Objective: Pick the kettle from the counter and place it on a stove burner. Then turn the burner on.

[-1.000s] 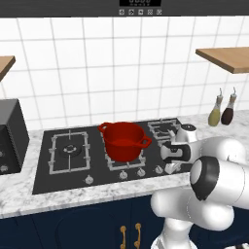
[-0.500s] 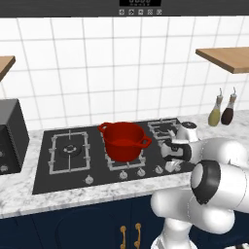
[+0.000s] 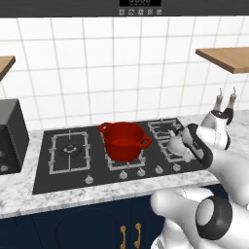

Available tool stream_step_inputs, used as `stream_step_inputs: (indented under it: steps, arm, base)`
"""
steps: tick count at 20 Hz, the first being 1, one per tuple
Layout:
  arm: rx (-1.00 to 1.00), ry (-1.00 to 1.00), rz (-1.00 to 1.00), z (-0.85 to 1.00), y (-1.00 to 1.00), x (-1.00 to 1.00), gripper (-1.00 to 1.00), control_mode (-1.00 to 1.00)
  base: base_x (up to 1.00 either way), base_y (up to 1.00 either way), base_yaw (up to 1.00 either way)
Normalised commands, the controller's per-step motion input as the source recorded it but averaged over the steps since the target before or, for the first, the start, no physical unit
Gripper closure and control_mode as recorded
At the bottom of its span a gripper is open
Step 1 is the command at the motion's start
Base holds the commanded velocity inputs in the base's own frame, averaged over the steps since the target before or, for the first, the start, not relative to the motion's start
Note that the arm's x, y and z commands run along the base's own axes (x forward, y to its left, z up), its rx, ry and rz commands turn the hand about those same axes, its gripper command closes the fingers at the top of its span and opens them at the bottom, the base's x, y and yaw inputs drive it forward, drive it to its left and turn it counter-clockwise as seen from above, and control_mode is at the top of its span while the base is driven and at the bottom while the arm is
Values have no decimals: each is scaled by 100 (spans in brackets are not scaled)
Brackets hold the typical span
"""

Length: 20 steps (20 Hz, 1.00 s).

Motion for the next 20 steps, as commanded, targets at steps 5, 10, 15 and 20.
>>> stream_step_inputs:
  steps: [5,10,15,20]
  arm:
    - [32,-50,-4,88,-100,-100,-100,-100]
    - [26,-65,-1,98,-98,-100,-100,-100]
    - [19,-58,-7,100,-54,-84,-100,-100]
    - [1,-17,-1,40,0,-15,-100,-100]
  base:
    - [0,0,0]
    - [0,0,0]
    - [0,0,0]
    - [0,0,0]
